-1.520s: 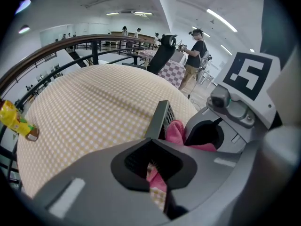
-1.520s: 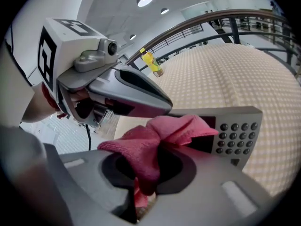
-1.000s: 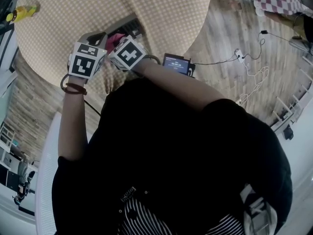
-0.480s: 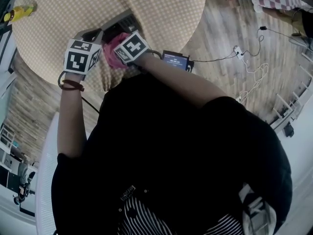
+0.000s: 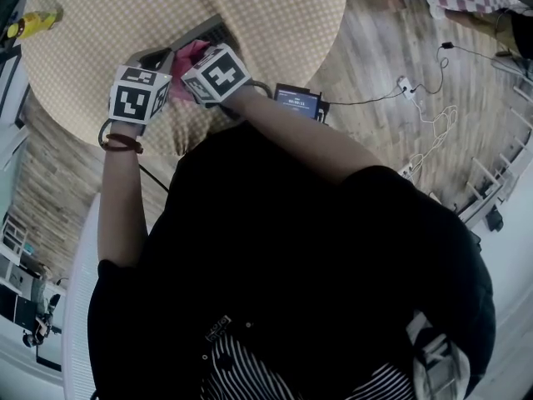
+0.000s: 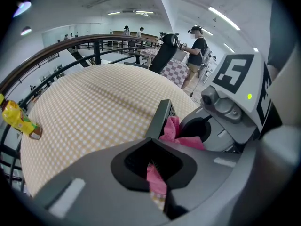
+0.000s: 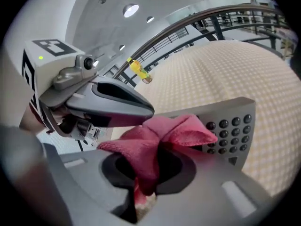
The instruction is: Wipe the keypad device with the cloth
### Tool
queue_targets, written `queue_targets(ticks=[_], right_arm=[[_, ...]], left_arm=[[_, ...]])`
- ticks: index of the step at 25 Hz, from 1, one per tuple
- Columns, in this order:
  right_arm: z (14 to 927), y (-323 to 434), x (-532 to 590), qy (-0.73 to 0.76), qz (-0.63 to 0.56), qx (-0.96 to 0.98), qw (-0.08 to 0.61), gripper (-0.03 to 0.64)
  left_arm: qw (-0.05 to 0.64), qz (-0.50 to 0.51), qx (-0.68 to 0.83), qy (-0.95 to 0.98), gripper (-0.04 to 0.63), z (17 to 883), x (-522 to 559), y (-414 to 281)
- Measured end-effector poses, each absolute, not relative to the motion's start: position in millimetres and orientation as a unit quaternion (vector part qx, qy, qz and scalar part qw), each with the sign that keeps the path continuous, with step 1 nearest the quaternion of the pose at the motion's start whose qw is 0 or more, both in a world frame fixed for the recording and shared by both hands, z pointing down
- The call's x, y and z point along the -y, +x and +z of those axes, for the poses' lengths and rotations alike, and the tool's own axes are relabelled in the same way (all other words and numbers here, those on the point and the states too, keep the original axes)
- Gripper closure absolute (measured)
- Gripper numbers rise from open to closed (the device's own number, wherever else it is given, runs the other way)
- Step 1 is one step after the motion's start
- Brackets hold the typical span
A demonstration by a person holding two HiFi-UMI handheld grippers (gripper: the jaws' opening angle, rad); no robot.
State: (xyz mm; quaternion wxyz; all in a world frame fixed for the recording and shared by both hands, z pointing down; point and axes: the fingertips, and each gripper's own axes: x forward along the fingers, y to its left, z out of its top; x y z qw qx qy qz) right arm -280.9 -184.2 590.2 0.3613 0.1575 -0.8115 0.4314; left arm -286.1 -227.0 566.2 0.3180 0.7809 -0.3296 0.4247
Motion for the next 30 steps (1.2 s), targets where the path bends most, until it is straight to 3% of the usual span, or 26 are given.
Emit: queue_targets(ticks=[13, 21, 30], right_arm=[[638, -259, 149, 0.164, 0.466, 0.763, 0.417, 0.554], [589, -283, 187, 0.178, 0.406, 0.818, 0.366, 0.554], [628, -260, 161, 0.175, 0.436, 0.78, 0.413, 0.554]], left_arm=[[0.313, 0.428, 0.332, 0.78, 0.592, 569, 228, -289], [0.315, 0.426, 0.335, 0.779, 0.592, 566, 227, -288], [0.315, 0.422, 0.34, 0.779, 0.592, 568, 227, -289]])
